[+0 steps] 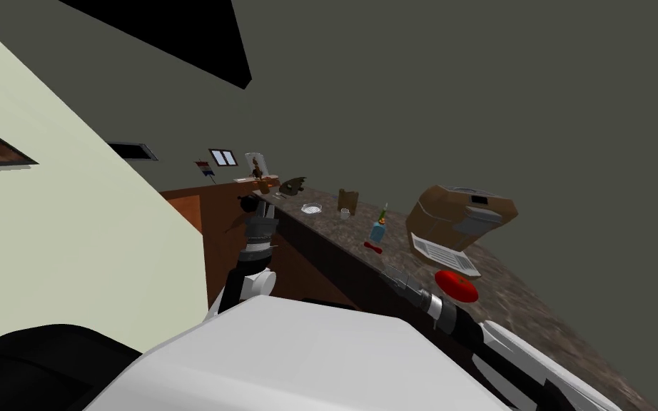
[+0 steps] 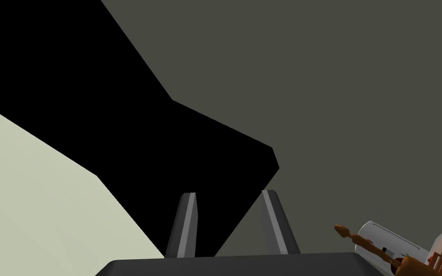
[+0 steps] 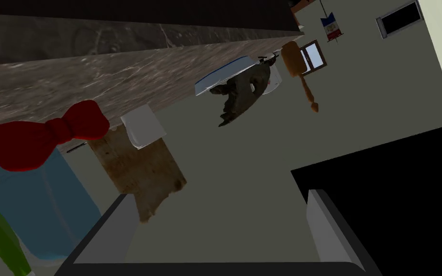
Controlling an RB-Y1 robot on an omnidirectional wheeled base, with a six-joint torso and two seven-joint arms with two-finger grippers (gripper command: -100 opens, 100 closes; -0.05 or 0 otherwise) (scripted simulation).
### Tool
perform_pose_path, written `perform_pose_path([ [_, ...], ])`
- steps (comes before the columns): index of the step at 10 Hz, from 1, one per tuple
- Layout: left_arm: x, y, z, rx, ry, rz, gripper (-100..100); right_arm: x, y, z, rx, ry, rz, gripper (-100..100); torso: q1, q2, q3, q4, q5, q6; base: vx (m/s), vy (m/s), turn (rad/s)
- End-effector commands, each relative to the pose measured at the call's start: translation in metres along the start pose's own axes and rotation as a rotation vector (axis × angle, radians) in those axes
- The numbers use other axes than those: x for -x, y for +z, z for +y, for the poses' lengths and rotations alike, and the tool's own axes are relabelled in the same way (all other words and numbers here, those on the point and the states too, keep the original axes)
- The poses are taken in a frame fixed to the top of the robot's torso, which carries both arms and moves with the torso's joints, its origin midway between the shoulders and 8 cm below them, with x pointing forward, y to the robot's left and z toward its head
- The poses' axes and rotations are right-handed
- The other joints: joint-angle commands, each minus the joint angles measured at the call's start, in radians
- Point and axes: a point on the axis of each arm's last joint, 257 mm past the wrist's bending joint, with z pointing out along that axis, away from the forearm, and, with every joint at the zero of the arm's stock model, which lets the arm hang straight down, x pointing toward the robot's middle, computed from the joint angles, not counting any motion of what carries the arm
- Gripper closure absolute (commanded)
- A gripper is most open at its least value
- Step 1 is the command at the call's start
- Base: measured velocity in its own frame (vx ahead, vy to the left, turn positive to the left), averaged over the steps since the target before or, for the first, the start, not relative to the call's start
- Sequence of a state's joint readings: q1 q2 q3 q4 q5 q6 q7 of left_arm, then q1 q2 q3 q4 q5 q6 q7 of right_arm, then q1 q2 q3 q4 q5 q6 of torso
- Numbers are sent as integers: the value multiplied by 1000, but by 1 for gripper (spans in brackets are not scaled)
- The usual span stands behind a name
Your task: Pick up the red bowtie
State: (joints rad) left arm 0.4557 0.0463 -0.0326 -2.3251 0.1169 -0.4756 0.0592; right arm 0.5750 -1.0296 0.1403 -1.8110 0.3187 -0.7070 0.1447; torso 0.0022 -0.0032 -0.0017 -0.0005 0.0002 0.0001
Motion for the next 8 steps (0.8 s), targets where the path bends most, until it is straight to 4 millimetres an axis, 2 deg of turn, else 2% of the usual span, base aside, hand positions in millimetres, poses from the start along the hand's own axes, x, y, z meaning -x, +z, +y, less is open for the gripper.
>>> perform_pose_path([
  [1,0,0,0,0,0,0,0,-9,-12,-12,-17,-25,61,-100,0,0,0,0,0,0,21,32,80],
  [2,0,0,0,0,0,0,0,-27,-25,-27,-44,-43,127,-100,0,0,0,0,0,0,28,48,168],
  [3,0,0,0,0,0,0,0,-26,-29,-29,-42,-62,152,-100,1,0,0,0,0,0,31,39,81],
  [4,0,0,0,0,0,0,0,-41,-44,-43,-66,-83,218,-100,0,0,0,0,0,0,37,50,163],
  [5,0,0,0,0,0,0,0,-40,-48,-47,-68,-100,242,-100,1,-1,0,0,0,0,33,42,68],
  [6,0,0,0,0,0,0,0,-54,-66,-62,-95,-121,309,-100,1,-1,0,0,0,0,44,55,146],
  [7,0,0,0,0,0,0,0,-52,-69,-65,-94,-136,328,-100,1,-1,-1,0,0,0,45,49,66],
  [8,0,0,0,0,0,0,0,-62,-85,-76,-110,-161,391,-100,1,-1,-1,0,1,0,77,58,158],
])
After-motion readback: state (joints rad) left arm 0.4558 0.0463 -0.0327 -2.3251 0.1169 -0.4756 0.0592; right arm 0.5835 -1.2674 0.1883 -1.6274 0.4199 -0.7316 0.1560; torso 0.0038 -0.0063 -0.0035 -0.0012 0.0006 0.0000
